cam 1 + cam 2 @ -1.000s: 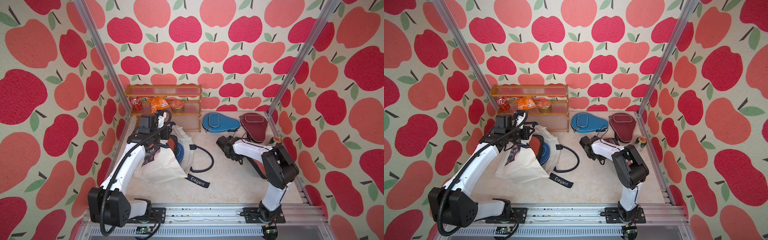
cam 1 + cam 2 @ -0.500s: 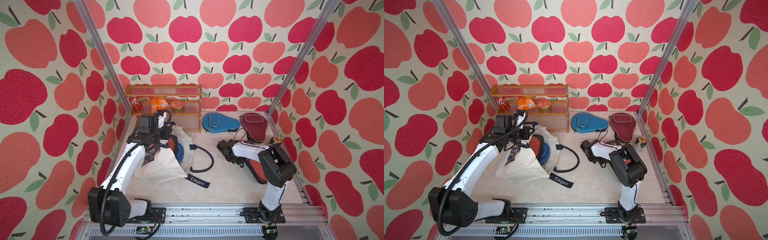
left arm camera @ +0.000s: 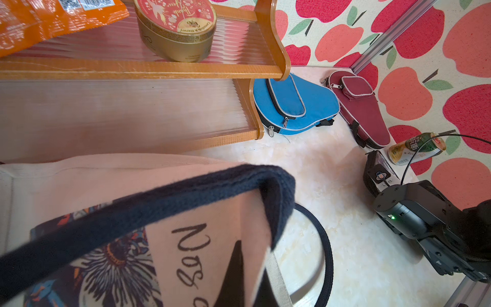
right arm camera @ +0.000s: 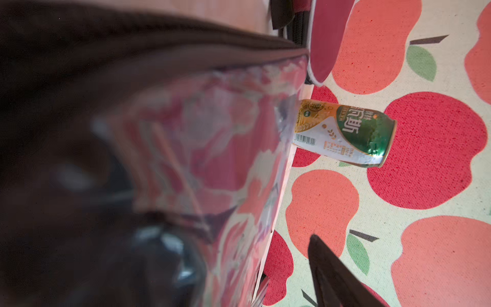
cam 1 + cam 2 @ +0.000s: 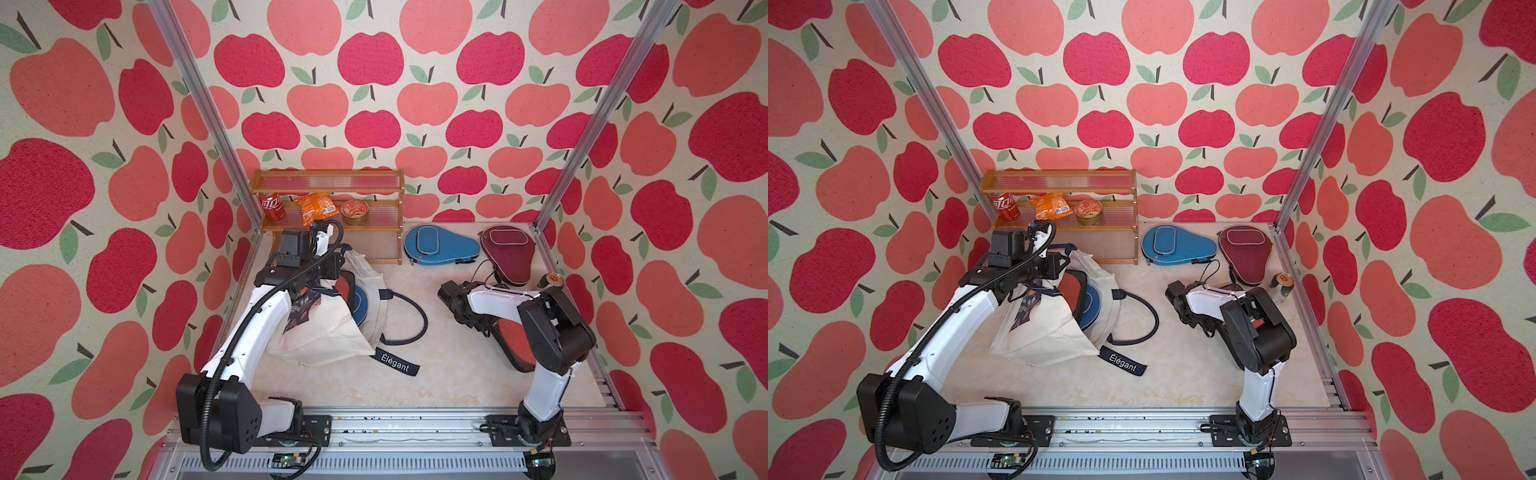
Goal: Remove the ping pong set from the canvas bag
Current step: Place the ping pong set at the center of the board.
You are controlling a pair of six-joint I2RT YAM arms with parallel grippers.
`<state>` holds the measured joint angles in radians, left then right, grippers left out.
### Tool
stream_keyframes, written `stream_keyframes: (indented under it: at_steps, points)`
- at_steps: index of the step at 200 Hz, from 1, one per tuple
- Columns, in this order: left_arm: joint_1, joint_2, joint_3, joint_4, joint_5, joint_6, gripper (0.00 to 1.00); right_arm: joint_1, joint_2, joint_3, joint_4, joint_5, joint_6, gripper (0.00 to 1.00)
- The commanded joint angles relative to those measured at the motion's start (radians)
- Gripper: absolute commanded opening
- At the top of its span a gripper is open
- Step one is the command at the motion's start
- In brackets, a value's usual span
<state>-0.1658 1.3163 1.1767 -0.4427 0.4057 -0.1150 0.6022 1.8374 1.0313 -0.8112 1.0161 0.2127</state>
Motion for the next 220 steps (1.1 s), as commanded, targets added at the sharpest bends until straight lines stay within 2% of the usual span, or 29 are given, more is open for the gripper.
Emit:
stream_keyframes:
  at_steps: [1, 61, 128, 220]
  points:
    - [0.004, 0.001, -0.003, 0.045, 0.023, -0.013, 0.0, -0.014, -0.043, -0.007, 0.006, -0.048, -0.004, 0.8]
    - [0.004, -0.004, -0.006, 0.046, 0.017, -0.011, 0.0, -0.053, -0.122, -0.019, 0.016, -0.205, -0.023, 0.99]
    - [0.005, 0.019, -0.003, 0.041, 0.015, -0.011, 0.0, -0.129, -0.146, -0.002, 0.003, -0.373, -0.055, 0.99]
    - [0.005, 0.013, -0.003, 0.037, 0.006, 0.0, 0.0, -0.168, -0.216, -0.016, -0.002, -0.392, -0.059, 0.99]
